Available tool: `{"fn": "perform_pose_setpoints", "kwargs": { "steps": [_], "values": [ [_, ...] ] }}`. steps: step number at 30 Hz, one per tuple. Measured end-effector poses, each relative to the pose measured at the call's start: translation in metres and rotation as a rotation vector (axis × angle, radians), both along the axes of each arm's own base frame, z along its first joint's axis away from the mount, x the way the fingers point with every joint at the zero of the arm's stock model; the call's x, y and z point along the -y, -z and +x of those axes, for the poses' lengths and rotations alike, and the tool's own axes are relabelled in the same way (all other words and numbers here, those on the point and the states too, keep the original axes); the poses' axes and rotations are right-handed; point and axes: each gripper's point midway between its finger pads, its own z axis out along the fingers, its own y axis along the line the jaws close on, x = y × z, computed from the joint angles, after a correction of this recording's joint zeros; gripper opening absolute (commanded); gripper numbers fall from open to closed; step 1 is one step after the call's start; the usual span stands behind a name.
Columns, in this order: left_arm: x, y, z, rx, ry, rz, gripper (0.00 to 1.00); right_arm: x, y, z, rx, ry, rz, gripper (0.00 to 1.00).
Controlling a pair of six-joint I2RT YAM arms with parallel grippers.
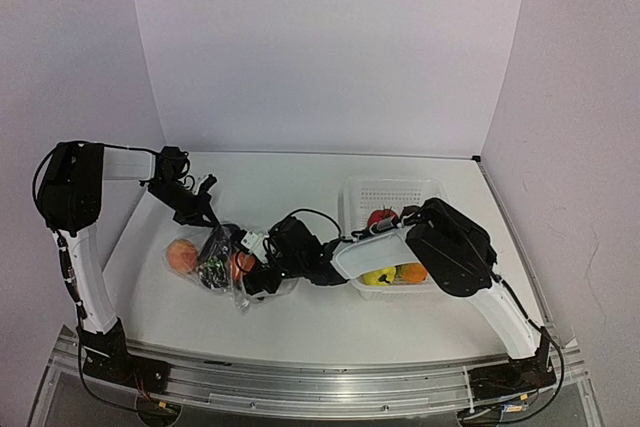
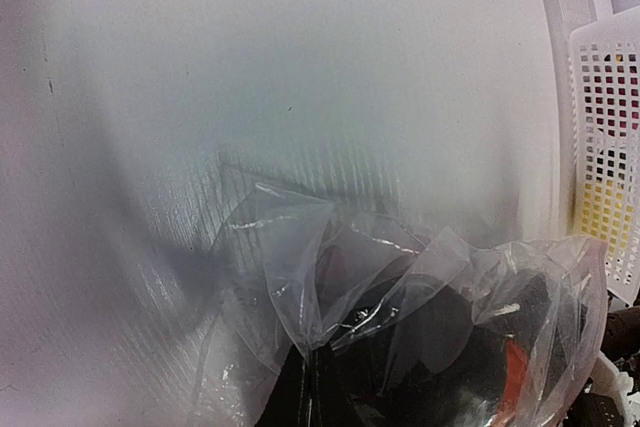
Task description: Open the zip-top bag and remove the fake food
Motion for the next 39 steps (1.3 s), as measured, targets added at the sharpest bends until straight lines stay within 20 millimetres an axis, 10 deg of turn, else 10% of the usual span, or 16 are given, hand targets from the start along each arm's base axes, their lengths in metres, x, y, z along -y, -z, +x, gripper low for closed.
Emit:
{"fn": "perform_pose_setpoints", "kwargs": {
  "steps": [4, 13, 20, 33, 39],
  "values": [
    [0.0, 0.0, 0.0, 0.0, 0.0, 0.0, 0.0, -0.004, -0.008, 0.002, 0.013, 0.005, 0.038, 0.83],
    [0.001, 0.001, -0.002, -0.007, 0.003, -0.008, 0.0, -0.01, -0.019, 0.004, 0.035, 0.002, 0.095, 0.32],
    [-0.005, 0.0, 0.0, -0.005, -0.012, -0.013, 0.0, 0.028, -0.019, -0.01, 0.028, 0.03, 0.036, 0.26],
    [-0.014, -0.004, 0.01, 0.018, -0.036, 0.011, 0.0, 0.095, -0.147, -0.028, 0.098, 0.085, 0.049, 0.26],
    [-0.014, -0.004, 0.01, 0.009, -0.045, 0.003, 0.0, 0.172, -0.163, 0.005, 0.114, 0.347, -0.088, 0.26]
  ]
}}
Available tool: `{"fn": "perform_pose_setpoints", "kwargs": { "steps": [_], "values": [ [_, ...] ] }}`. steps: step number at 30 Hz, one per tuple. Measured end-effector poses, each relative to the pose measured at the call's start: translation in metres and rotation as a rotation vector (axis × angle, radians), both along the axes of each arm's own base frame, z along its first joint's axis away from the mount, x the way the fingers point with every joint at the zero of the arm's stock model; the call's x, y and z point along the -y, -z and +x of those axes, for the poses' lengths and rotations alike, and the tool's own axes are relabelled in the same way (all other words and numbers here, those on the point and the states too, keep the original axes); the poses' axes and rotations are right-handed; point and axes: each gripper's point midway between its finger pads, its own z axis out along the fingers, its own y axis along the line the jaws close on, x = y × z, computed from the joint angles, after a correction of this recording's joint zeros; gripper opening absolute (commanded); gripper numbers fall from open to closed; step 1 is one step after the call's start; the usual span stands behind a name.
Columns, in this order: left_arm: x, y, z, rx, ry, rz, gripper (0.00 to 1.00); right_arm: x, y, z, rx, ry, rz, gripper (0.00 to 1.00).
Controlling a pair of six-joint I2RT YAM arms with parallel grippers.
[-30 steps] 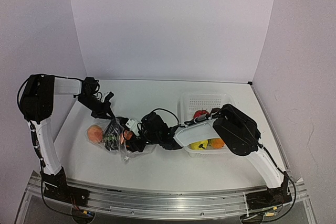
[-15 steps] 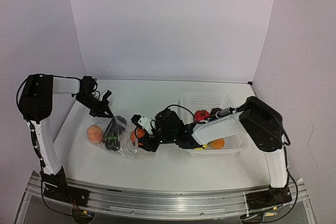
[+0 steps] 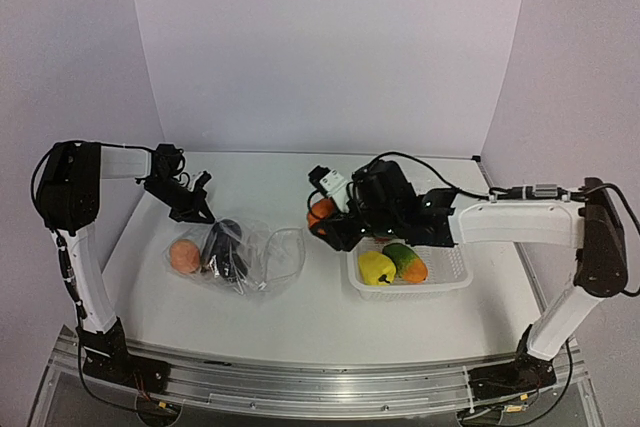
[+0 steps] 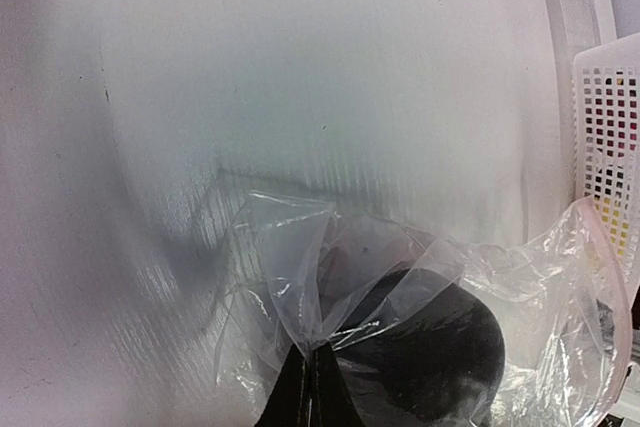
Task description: Open the zip-top bag and remove the fake food
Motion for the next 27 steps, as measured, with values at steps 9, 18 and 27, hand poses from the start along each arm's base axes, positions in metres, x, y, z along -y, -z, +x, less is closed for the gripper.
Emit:
{"fn": "perform_pose_setpoints", "kwargs": {
  "steps": [9, 18, 27],
  "values": [
    [0.01, -0.048, 0.016, 0.012, -0.015, -0.07, 0.0, 0.172, 0.028, 0.042, -0.158, 0.656, -0.269, 0.27],
    [0.017, -0.069, 0.009, 0.016, 0.0, -0.109, 0.0, 0.229, 0.068, 0.025, -0.265, 0.841, -0.468, 0.7],
    [0.03, -0.08, 0.005, 0.018, 0.039, -0.102, 0.0, 0.227, 0.065, 0.035, -0.27, 0.821, -0.567, 0.94]
  ]
}}
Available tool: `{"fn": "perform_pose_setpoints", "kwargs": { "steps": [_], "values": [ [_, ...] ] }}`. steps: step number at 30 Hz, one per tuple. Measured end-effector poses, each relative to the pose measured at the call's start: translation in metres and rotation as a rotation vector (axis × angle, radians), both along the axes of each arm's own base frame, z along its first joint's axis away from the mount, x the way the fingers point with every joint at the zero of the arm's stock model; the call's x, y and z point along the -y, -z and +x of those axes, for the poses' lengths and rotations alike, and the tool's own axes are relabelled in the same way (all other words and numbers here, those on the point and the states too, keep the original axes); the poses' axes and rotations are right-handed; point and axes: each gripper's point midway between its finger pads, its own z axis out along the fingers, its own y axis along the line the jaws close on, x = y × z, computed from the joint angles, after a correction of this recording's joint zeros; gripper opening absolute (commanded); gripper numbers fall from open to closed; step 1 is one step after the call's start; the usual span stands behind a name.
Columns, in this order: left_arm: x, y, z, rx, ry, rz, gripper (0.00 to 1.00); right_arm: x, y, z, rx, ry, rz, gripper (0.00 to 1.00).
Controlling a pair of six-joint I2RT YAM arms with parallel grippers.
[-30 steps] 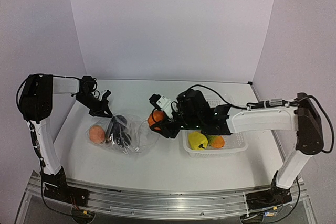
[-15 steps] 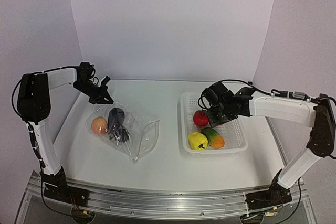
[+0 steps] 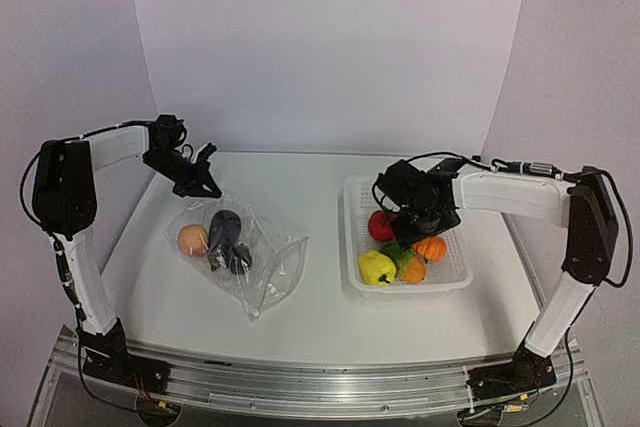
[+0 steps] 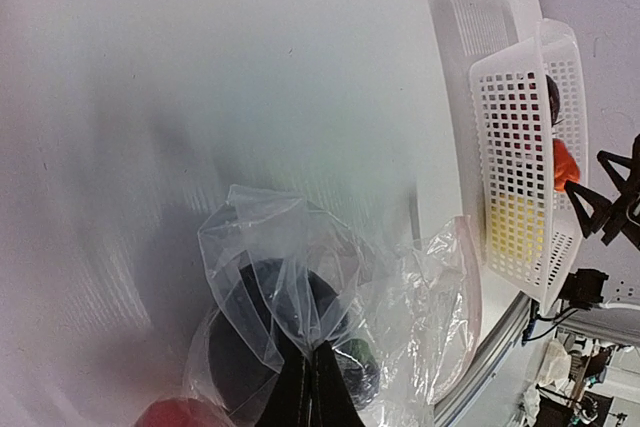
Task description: Open the zip-top bag and remove the fake food
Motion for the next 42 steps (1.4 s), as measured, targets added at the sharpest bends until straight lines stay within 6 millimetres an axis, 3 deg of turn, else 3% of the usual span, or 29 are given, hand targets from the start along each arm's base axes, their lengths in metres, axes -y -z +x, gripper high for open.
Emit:
{"fn": "perform_pose_setpoints", "kwargs": {
  "steps": [4, 8, 10, 12, 14, 18, 20, 21, 25, 29, 35, 38, 42],
  "values": [
    [0.003, -0.003, -0.001, 0.001, 0.008, 0.001, 0.0, -0.014, -0.023, 0.016, 0.03, -0.029, 0.012, 0.95],
    [0.001, -0.002, -0.001, -0.004, 0.004, 0.0, 0.0, -0.025, -0.043, 0.024, 0.044, -0.064, 0.035, 0.82],
    [-0.001, 0.002, -0.001, -0.004, -0.004, 0.003, 0.0, -0.039, -0.048, 0.024, 0.029, -0.119, 0.072, 0.78],
    [-0.005, 0.01, -0.001, -0.01, -0.014, 0.004, 0.0, -0.066, -0.049, 0.018, 0.007, -0.237, 0.116, 0.75],
    [-0.008, 0.02, -0.004, -0.026, -0.024, 0.006, 0.0, -0.113, -0.045, 0.0, -0.011, -0.45, 0.175, 0.66],
    [-0.013, 0.033, -0.009, -0.049, -0.041, 0.022, 0.0, -0.219, -0.015, -0.084, -0.063, -0.931, 0.373, 0.59],
    [-0.013, 0.034, -0.007, -0.041, -0.044, 0.022, 0.0, -0.244, 0.0, -0.113, -0.097, -1.06, 0.429, 0.56],
    [-0.013, 0.035, -0.006, -0.037, -0.045, 0.024, 0.0, -0.254, 0.006, -0.117, -0.1, -1.096, 0.446, 0.54],
    [-0.016, 0.043, -0.007, -0.031, -0.05, 0.038, 0.0, -0.281, 0.035, -0.102, -0.069, -1.139, 0.479, 0.48],
    [-0.019, 0.054, -0.013, -0.049, -0.053, 0.056, 0.0, -0.295, 0.066, -0.088, -0.052, -1.141, 0.47, 0.47],
    [-0.02, 0.062, -0.018, -0.063, -0.055, 0.068, 0.0, -0.327, 0.067, -0.066, 0.048, -1.149, 0.51, 0.49],
    [-0.021, 0.066, -0.021, -0.07, -0.055, 0.069, 0.0, -0.341, 0.068, -0.059, 0.086, -1.158, 0.537, 0.55],
    [-0.022, 0.076, -0.029, -0.098, -0.056, 0.072, 0.0, -0.359, 0.073, -0.053, 0.107, -1.172, 0.564, 0.72]
  ]
}}
